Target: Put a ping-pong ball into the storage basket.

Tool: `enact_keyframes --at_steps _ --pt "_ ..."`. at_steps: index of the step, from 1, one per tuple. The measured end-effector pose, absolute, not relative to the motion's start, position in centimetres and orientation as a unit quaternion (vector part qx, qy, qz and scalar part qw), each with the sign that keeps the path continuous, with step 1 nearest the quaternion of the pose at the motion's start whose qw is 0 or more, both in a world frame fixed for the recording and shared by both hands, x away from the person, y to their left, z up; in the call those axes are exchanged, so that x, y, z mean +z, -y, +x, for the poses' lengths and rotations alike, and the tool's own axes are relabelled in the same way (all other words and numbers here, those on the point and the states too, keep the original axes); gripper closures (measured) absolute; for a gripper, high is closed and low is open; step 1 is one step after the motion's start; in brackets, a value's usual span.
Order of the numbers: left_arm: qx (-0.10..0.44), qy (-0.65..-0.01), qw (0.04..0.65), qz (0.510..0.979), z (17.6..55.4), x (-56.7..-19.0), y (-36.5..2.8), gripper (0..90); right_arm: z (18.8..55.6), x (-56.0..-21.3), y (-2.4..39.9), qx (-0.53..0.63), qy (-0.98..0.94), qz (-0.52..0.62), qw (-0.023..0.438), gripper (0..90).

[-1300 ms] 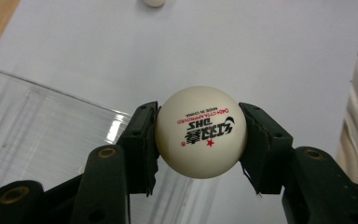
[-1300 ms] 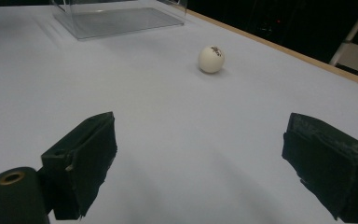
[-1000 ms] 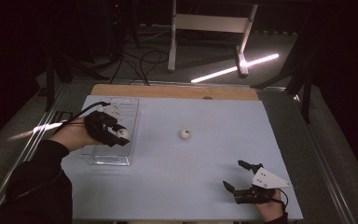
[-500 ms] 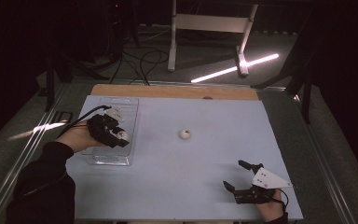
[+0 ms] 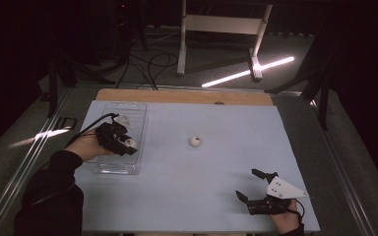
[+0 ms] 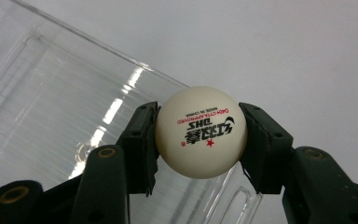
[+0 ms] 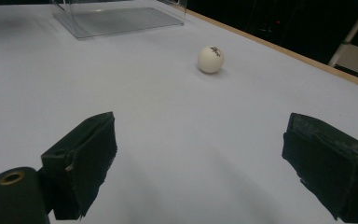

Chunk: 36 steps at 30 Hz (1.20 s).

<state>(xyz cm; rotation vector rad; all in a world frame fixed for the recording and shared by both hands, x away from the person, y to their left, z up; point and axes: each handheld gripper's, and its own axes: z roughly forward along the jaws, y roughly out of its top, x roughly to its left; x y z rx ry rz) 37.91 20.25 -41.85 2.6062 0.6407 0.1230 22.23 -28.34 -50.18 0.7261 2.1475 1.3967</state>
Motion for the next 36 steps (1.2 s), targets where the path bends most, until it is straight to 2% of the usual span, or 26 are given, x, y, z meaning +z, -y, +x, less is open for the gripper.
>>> enact_keyframes --at_steps 32,34,36 --pt "0.031 -0.257 0.186 0.948 38.9 -44.4 -19.7 51.6 22.3 -50.2 28.4 0.511 -0.783 0.266 0.236 9.7" --pt "0.032 -0.26 0.185 0.947 39.0 -44.4 -19.7 51.2 22.3 -50.2 28.4 0.51 -0.783 0.266 0.236 9.7" --pt "0.033 -0.266 0.185 0.946 39.1 -44.4 -19.8 47.2 22.3 -50.2 28.4 0.511 -0.783 0.266 0.236 9.7"
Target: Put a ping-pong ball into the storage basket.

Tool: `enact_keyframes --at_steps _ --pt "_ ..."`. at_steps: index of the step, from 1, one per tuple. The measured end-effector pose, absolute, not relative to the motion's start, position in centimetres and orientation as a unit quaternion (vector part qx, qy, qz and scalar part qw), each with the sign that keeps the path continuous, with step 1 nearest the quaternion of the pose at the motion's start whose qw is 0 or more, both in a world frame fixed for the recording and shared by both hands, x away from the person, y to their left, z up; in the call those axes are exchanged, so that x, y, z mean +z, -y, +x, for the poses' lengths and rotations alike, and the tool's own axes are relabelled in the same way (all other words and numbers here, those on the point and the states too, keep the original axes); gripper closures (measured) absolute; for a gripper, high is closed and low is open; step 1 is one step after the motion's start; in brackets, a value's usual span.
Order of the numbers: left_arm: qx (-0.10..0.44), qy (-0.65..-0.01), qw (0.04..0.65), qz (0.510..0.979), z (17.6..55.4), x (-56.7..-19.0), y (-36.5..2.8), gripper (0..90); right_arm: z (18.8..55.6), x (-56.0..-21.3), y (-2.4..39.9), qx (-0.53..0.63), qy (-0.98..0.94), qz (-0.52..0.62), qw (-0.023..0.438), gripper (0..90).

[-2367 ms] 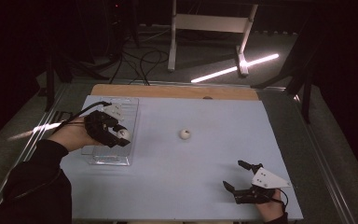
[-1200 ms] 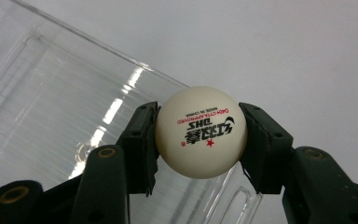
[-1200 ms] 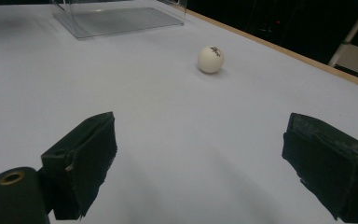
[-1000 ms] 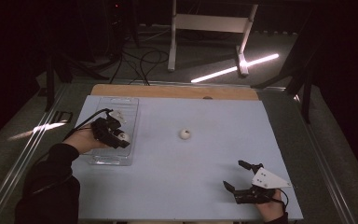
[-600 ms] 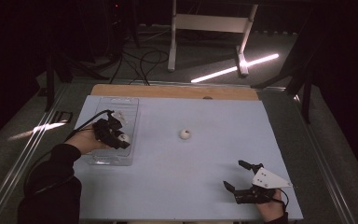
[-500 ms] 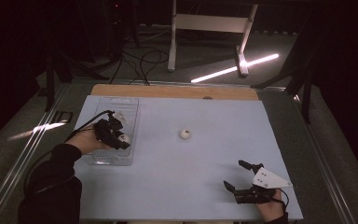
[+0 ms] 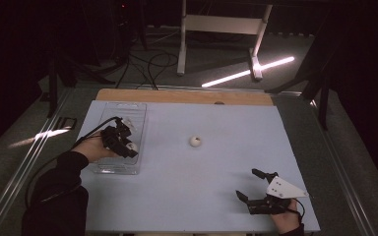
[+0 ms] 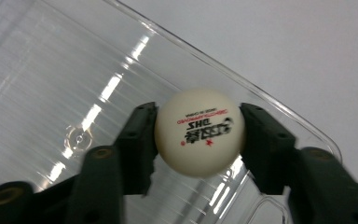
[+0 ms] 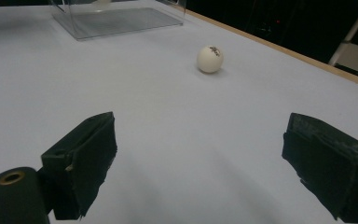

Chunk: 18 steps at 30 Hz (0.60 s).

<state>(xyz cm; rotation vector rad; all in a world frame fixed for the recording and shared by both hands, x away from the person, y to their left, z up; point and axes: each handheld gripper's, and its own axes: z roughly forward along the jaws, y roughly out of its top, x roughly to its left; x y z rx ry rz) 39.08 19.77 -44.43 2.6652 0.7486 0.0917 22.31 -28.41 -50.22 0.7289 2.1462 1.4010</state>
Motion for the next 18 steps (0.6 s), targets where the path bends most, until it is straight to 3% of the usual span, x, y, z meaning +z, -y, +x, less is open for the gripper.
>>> enact_keyframes --at_steps 11,18 --pt "0.051 -0.288 0.185 0.938 39.0 -43.7 -20.0 22.9 22.3 -50.2 28.4 0.511 -0.782 0.267 0.237 9.7" --pt "0.028 -0.288 0.199 0.936 38.7 -43.1 -20.0 9.1 22.2 -50.2 28.3 0.51 -0.782 0.269 0.235 9.7"
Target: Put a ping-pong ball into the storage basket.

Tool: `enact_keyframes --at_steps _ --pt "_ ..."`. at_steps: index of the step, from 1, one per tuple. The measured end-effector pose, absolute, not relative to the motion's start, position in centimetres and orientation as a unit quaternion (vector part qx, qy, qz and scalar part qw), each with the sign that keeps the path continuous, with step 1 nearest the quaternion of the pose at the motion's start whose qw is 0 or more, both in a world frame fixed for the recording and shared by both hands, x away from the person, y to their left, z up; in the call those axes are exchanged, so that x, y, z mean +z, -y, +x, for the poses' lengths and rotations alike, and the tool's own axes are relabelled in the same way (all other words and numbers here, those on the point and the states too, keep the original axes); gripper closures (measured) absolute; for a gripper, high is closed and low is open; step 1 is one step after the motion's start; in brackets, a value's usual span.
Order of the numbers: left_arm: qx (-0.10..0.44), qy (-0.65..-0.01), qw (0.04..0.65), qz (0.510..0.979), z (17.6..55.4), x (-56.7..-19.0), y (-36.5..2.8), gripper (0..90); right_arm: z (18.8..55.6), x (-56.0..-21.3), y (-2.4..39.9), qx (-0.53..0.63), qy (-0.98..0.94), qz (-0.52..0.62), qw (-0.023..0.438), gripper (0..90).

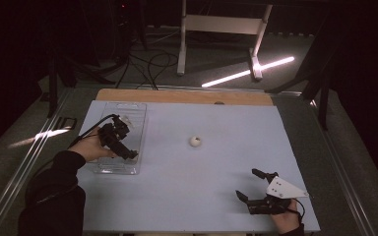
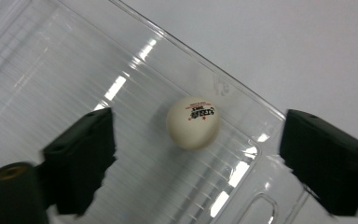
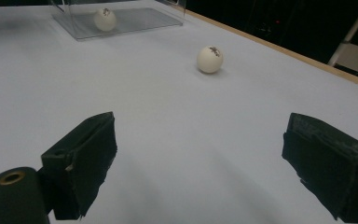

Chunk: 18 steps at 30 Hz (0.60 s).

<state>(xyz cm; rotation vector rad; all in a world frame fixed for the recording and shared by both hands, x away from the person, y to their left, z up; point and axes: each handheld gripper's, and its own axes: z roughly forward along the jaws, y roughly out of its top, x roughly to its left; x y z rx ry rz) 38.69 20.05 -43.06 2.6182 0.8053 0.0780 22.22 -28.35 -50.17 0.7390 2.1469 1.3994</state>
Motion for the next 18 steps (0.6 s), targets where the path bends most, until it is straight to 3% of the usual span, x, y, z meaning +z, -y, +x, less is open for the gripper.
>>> enact_keyframes --at_steps 2,18 --pt "0.014 -0.28 0.209 0.937 38.6 -42.7 -20.2 0.3 22.2 -50.2 28.3 0.51 -0.782 0.269 0.235 9.7" --pt "0.013 -0.271 0.221 0.937 38.1 -41.6 -20.0 0.3 22.2 -50.2 28.3 0.51 -0.783 0.268 0.236 9.7"
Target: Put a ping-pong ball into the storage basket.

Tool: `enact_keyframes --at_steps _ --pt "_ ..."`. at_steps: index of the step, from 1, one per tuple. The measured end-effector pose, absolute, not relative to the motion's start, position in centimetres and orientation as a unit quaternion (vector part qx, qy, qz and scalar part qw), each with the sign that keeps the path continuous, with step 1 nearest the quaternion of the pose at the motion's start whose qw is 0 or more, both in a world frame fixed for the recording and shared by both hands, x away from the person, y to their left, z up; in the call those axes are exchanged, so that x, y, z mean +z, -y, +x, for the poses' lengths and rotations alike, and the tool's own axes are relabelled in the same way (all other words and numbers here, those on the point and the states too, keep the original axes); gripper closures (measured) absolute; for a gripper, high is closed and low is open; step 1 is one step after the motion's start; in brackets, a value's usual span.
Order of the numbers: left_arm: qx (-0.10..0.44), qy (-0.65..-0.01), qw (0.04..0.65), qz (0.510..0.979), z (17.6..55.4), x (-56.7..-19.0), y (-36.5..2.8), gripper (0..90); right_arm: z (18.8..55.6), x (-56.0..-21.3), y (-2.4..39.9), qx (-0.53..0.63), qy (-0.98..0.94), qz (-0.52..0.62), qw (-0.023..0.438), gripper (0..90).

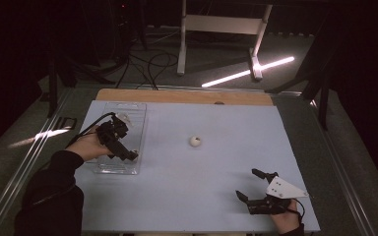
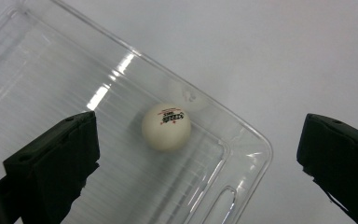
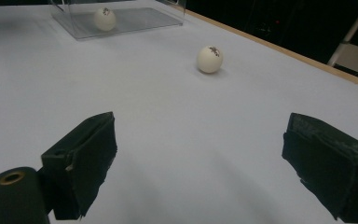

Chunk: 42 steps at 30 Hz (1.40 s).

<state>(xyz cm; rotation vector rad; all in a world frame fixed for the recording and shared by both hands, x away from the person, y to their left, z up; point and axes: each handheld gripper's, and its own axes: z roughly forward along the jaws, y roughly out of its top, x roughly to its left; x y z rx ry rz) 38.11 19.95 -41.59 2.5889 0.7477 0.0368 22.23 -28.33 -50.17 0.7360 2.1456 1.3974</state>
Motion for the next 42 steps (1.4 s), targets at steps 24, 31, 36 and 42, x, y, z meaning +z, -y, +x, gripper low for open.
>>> enact_keyframes --at_steps 24,31,36,42 --pt "-0.002 -0.254 0.228 0.94 37.8 -39.8 -17.9 0.3 22.2 -50.2 28.3 0.508 -0.784 0.267 0.237 9.7" --pt "-0.001 -0.246 0.231 0.942 37.7 -38.9 -17.0 0.3 22.2 -50.2 28.1 0.506 -0.786 0.266 0.235 9.8" --pt "-0.002 -0.243 0.235 0.941 37.7 -38.3 -16.1 0.3 22.2 -50.2 28.1 0.506 -0.786 0.266 0.235 9.8" --pt "0.004 -0.241 0.24 0.94 37.7 -37.7 -15.0 0.3 22.2 -50.3 28.2 0.507 -0.786 0.265 0.235 9.8"
